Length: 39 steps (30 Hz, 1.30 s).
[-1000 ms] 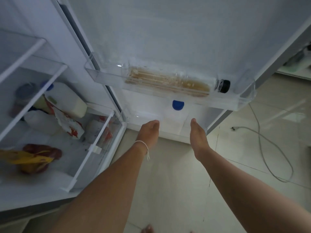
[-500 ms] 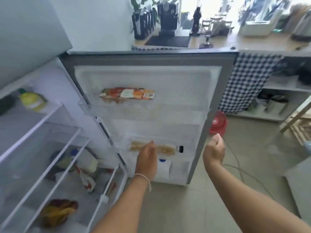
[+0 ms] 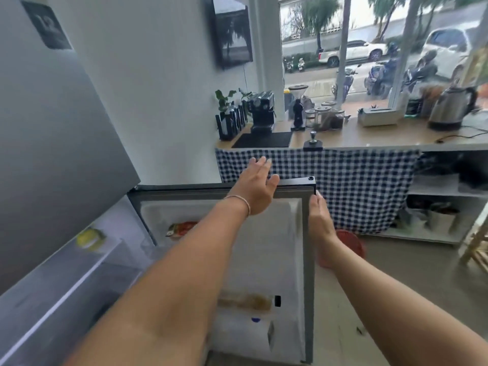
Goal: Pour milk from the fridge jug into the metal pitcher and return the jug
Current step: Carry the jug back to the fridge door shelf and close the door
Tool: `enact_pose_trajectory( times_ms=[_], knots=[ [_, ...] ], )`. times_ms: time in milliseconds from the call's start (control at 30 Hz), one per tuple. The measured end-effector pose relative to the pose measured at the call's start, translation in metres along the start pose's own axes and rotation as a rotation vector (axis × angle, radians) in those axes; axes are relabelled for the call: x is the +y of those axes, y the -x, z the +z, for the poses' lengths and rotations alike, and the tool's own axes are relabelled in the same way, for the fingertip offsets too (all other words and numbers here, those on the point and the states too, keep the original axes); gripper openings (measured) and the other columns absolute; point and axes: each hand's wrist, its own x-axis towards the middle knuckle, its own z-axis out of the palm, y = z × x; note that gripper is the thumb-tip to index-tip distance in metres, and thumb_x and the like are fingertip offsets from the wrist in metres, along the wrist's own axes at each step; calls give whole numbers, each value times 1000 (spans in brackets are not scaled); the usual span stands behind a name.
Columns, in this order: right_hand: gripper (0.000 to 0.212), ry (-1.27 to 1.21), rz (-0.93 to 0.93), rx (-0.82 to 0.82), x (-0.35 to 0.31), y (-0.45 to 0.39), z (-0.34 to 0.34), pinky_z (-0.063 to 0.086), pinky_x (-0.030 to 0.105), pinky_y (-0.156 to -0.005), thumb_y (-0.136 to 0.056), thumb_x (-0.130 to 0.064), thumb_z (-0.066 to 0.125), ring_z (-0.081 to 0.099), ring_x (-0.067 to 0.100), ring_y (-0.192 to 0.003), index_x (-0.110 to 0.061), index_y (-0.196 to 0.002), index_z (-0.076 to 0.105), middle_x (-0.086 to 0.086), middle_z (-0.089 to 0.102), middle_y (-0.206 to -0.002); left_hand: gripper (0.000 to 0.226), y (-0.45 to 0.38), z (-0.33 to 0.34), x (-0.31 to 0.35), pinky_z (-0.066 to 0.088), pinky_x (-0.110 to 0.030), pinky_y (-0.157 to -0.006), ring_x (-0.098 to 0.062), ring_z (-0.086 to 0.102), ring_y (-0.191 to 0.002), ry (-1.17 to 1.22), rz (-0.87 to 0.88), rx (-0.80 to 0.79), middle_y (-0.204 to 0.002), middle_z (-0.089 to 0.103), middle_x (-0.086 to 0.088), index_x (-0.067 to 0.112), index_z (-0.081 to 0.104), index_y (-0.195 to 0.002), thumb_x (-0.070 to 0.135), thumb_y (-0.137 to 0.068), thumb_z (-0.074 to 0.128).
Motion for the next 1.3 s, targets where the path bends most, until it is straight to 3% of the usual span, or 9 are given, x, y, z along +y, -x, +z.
enact_pose_trajectory(
  times_ms=[67, 200, 400, 567, 767, 967, 1067, 1167, 1300],
  knots=[
    [49, -42, 10, -12, 3, 1, -7, 31, 46, -120, -110, -40, 28, 45, 26, -139, -14, -150, 42, 10, 49, -150, 55, -5, 12, -4, 17, -44, -124, -31, 21, -152, -70, -67, -98, -160, 35, -11, 12, 38, -150, 44, -107, 28],
    [43, -65, -19, -41, 8, 7, -20, 37, 51, -115, -110, -37, 31, 51, 23, -131, -17, -145, 47, 7, 55, -142, 59, 12, 35, -9, 10, -42, -125, -22, 17, -153, -99, -89, -15, -164, 28, -7, 12, 28, -156, 45, -107, 28],
    [40, -1, -160, -56, 25, 44, -24, 44, 50, -109, -108, -24, 43, 57, 22, -125, -18, -147, 44, 6, 59, -135, 46, 40, 23, -6, 14, -36, -124, -21, 29, -148, 76, -45, 64, -157, 42, -10, 8, 44, -149, 27, -107, 40],
    [43, 46, -359, -21, 27, 94, -20, 53, 50, -95, -99, -40, 46, 62, 22, -110, -18, -136, 45, 8, 61, -122, 37, 94, 20, -14, 25, -39, -121, -18, 42, -140, 180, 16, 196, -144, 56, -6, 10, 59, -138, 20, -105, 46],
    [61, 241, -857, -275, 10, 149, -16, 47, 53, -105, -101, -44, 44, 52, 29, -132, 4, -140, 44, 15, 52, -142, 35, 173, 11, -22, 45, -37, -108, -11, 59, -120, 272, 43, 475, -115, 72, 0, 12, 75, -110, 30, -99, 47],
    [59, 242, -1143, -550, 4, 226, 39, 41, 53, -110, -100, -45, 46, 46, 35, -142, -15, -150, 40, 8, 45, -156, 26, 271, -35, -57, 44, -44, -110, -11, 62, -120, 323, 27, 492, -109, 75, -1, 12, 74, -98, 21, -90, 52],
    [56, 261, -1254, -633, -2, 266, 90, 36, 55, -114, -98, -43, 48, 43, 34, -144, -18, -149, 43, 5, 45, -156, 30, 326, -77, -76, 36, -31, -116, -12, 51, -136, 271, -64, 326, -125, 71, -3, 9, 73, -109, 21, -93, 51],
    [53, 260, -1307, -703, -14, 307, 148, 30, 53, -119, -97, -38, 52, 40, 30, -147, -16, -145, 49, 4, 47, -154, 37, 387, -118, -97, 26, -26, -121, -5, 35, -146, 170, -223, 189, -150, 52, 4, 14, 59, -138, 17, -103, 50],
    [48, 263, -1353, -687, -30, 357, 226, 30, 54, -120, -95, -29, 61, 43, 28, -144, -15, -141, 55, 8, 55, -145, 52, 482, -141, -118, 22, -22, -122, 0, 28, -147, 61, -431, 248, -160, 35, 10, 19, 38, -154, 33, -105, 47]
  ],
)
